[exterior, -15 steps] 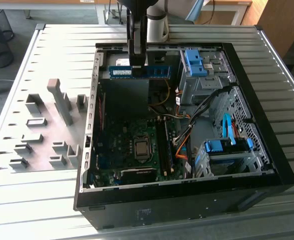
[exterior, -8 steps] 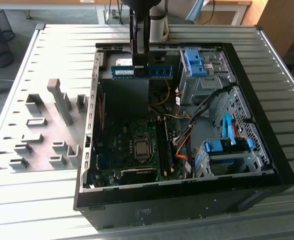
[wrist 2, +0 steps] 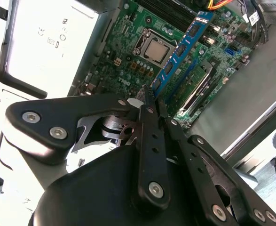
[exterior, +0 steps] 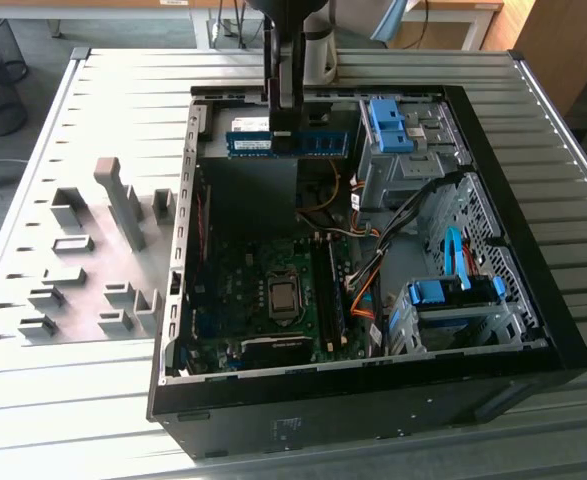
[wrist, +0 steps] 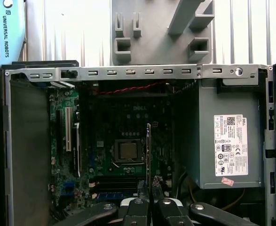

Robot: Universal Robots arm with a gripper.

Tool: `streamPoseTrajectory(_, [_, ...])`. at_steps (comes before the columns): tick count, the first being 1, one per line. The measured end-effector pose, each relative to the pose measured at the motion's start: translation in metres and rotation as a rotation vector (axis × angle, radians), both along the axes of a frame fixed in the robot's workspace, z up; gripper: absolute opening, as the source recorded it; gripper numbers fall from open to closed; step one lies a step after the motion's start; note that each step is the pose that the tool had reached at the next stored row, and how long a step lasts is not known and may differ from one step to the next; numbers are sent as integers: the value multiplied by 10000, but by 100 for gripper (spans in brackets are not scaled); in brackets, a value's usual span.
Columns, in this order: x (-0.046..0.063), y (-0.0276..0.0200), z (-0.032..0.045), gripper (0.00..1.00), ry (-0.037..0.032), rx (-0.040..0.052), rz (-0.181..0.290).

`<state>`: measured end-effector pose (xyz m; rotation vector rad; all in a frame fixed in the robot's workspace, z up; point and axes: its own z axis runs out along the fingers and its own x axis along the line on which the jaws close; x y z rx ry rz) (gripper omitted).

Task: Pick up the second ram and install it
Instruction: 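Pick up the second ram and move it above second insertion slot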

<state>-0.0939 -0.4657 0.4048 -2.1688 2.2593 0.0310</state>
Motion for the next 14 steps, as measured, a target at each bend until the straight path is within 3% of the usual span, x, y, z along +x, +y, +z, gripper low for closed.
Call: streamPoseTrajectory(14, [103,0,0,14,0,0,0])
